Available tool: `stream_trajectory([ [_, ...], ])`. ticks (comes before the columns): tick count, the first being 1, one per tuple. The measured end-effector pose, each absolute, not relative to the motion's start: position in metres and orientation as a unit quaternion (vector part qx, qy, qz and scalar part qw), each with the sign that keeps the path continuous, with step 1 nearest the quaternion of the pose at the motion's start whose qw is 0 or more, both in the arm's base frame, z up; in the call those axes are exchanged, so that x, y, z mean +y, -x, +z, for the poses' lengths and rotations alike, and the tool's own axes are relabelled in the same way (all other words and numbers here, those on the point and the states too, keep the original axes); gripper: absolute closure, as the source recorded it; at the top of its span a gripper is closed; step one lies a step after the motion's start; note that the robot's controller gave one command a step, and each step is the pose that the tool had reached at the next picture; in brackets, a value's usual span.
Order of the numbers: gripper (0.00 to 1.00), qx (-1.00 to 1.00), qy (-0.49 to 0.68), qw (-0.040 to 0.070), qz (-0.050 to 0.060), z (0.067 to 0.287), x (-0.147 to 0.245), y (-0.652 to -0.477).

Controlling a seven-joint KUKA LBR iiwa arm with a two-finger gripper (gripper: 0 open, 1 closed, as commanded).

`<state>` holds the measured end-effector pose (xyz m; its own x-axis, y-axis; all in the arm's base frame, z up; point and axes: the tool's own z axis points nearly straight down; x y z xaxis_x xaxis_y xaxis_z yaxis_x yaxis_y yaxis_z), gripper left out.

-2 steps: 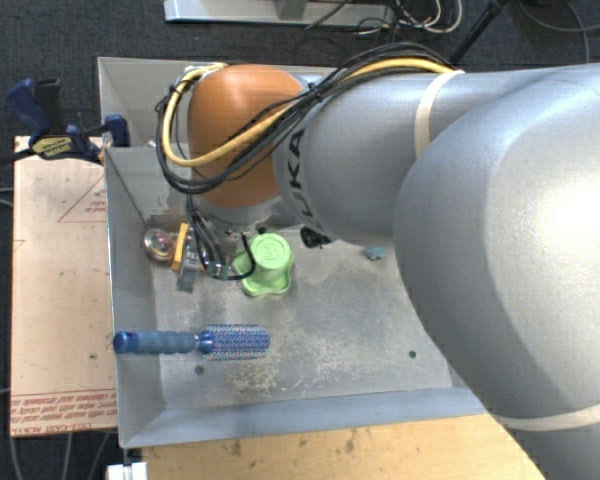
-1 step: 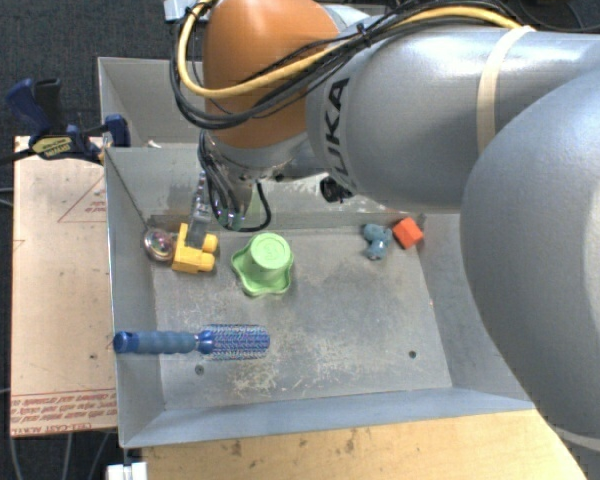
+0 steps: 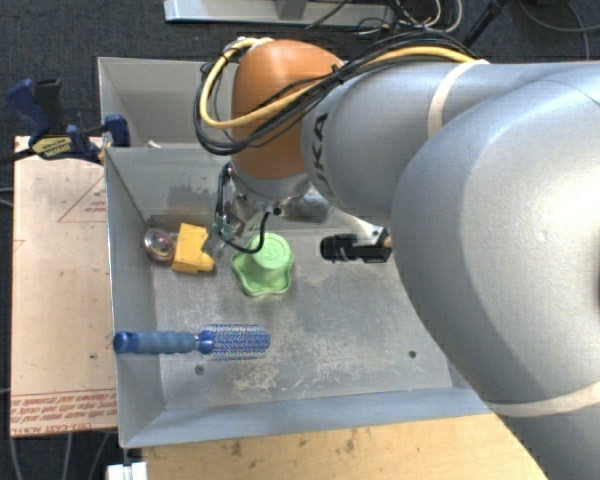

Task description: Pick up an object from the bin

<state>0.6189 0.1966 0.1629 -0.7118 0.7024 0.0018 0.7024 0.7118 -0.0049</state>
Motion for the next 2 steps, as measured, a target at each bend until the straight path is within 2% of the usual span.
stream_trajectory([
  [1,0.0,-0.926,0.378,0.0,0.001,0.165,0.198,-0.619],
  [2,0.0,-0.942,0.334,0.004,0.003,0.126,0.195,-0.513],
])
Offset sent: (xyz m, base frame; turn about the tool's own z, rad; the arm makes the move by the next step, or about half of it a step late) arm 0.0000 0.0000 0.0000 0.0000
